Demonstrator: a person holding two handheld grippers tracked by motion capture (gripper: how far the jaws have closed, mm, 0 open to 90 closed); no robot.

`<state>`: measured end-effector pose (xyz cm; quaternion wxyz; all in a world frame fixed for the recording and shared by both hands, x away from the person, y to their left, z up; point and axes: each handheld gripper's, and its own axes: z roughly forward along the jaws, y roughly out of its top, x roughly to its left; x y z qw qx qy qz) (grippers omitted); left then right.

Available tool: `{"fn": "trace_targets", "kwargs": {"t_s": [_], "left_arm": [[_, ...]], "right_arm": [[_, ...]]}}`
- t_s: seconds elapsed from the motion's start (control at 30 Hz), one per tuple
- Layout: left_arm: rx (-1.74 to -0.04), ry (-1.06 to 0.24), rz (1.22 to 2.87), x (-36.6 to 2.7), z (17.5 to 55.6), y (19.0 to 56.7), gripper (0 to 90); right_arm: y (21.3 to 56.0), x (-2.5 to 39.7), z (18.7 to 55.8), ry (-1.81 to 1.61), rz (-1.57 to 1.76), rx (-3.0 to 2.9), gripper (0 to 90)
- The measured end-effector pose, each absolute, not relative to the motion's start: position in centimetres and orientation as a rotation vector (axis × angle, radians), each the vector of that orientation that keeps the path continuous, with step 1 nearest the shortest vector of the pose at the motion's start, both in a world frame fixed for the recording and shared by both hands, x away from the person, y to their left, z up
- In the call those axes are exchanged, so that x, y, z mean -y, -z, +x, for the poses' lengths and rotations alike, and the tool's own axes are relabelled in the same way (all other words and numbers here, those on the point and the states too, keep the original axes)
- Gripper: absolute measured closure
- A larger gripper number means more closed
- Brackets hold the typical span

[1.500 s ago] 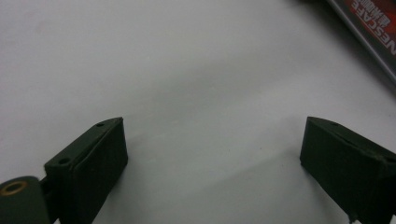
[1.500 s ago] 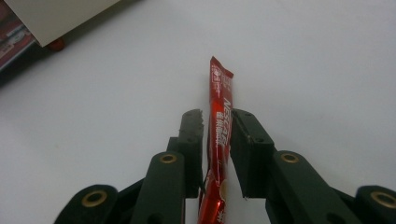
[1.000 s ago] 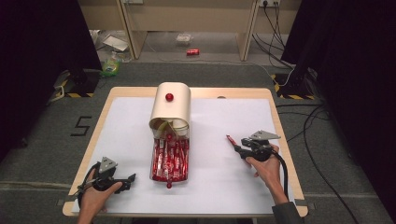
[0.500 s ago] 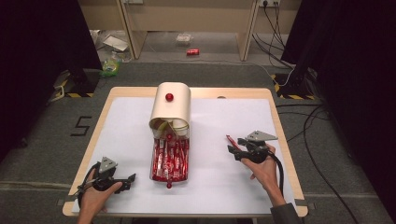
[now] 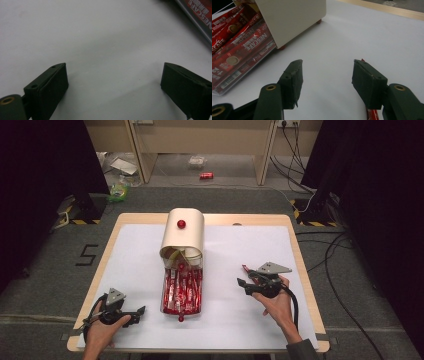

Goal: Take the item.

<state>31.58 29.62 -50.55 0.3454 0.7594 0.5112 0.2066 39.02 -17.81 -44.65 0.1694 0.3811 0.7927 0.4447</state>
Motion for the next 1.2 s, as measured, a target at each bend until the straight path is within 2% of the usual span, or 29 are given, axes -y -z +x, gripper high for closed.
{"fn": "trace_targets", "kwargs": {"t_s": [0.6, 1.2], "left_arm": [[-1.327, -0.536, 1.972, -29.6, 31.6, 50.5, 6.6], [-1.328, -0.536, 1.972, -29.6, 31.6, 50.5, 6.6]], "right_arm": [[44.9, 14.9, 37.2, -1.317, 1.023, -2.282, 37.7], [45.5, 13.4, 34.6, -1.357, 0.979, -2.299, 37.2]]}}
